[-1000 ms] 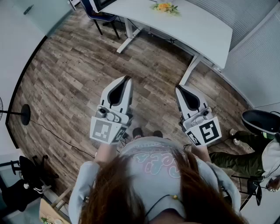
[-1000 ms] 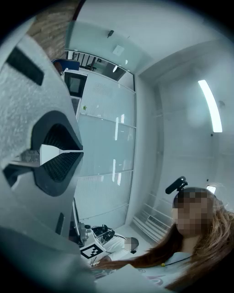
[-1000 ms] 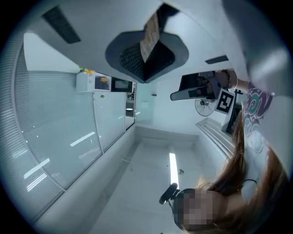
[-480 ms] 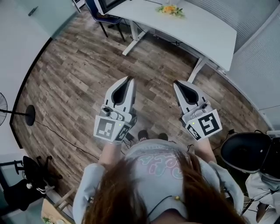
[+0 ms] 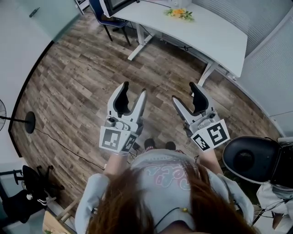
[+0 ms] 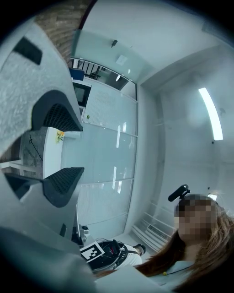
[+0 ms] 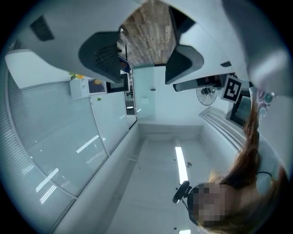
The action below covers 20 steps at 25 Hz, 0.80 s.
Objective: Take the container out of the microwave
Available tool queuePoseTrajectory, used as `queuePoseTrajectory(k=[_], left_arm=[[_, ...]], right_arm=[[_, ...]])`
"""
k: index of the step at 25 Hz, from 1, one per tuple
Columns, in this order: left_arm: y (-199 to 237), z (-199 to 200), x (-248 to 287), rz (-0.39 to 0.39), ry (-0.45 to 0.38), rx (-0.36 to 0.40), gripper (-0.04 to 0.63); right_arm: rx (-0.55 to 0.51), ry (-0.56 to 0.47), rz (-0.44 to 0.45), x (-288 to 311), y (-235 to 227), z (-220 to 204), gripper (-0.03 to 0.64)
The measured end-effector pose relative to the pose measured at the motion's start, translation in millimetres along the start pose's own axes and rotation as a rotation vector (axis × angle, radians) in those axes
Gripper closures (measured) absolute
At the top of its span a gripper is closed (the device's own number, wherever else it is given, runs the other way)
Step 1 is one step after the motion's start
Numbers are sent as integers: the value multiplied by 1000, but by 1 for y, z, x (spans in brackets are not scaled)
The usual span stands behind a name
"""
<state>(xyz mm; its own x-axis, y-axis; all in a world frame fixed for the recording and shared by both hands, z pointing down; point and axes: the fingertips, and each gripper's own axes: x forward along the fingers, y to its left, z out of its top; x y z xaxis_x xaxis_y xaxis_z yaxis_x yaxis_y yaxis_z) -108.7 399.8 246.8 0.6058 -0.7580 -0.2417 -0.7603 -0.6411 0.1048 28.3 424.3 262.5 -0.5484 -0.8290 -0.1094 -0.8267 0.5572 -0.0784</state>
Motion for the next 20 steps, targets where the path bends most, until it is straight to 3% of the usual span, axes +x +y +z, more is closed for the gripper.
queuePoseTrajectory(k=[5,20], left_arm=[[22,5,-8,20,0,14,360],[50,9,-32,-75,33,4,360]], right_arm=[[28,-38,-26,9,8,3,292],[-16,-62,-94,28,44,2,293]])
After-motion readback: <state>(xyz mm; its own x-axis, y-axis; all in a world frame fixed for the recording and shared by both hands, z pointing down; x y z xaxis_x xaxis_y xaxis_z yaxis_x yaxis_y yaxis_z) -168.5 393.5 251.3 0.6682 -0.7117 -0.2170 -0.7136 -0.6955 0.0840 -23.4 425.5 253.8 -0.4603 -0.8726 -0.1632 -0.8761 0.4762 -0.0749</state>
